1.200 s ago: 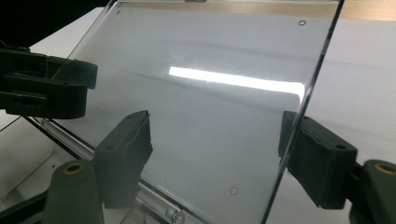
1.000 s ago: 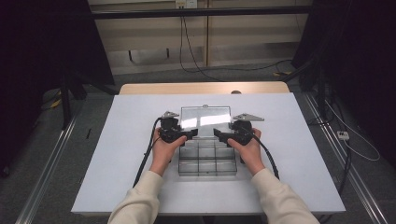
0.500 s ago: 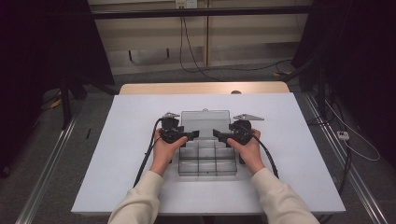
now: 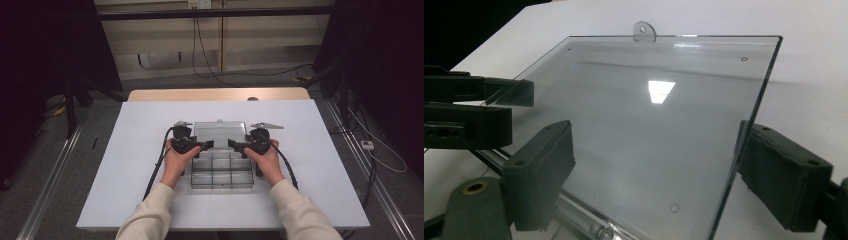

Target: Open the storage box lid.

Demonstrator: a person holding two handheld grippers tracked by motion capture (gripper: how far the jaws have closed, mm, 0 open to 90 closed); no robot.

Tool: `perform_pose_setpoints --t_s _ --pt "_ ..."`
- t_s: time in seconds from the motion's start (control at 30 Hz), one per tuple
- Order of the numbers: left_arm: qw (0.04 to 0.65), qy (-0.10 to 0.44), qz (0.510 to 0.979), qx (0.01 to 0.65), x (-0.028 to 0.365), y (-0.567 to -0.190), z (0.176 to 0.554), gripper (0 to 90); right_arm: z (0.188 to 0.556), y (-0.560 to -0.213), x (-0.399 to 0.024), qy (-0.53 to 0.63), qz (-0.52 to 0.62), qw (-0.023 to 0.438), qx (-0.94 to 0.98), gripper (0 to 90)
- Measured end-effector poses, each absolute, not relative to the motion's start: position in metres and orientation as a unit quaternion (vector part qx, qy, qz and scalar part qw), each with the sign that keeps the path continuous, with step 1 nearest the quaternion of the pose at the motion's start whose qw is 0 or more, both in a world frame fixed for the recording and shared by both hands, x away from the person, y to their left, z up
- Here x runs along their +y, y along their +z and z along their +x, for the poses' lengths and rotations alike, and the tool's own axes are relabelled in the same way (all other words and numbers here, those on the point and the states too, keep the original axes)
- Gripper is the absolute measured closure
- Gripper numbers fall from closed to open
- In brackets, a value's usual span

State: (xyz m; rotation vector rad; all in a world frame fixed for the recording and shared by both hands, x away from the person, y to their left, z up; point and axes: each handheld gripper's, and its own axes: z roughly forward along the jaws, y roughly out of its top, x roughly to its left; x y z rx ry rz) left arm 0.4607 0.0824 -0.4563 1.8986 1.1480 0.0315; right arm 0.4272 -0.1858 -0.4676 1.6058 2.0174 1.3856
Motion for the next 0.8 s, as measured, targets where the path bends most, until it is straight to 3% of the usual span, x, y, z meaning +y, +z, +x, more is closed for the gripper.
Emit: perform_pose_setpoints --t_s 0.8 --pt "0.442 -0.007 0.757 0.481 0.0858 -0.4590 0.4633 14.9 0.4276 -0.4699 -0.1867 0.467 0.567 0.084 0.674 14.6"
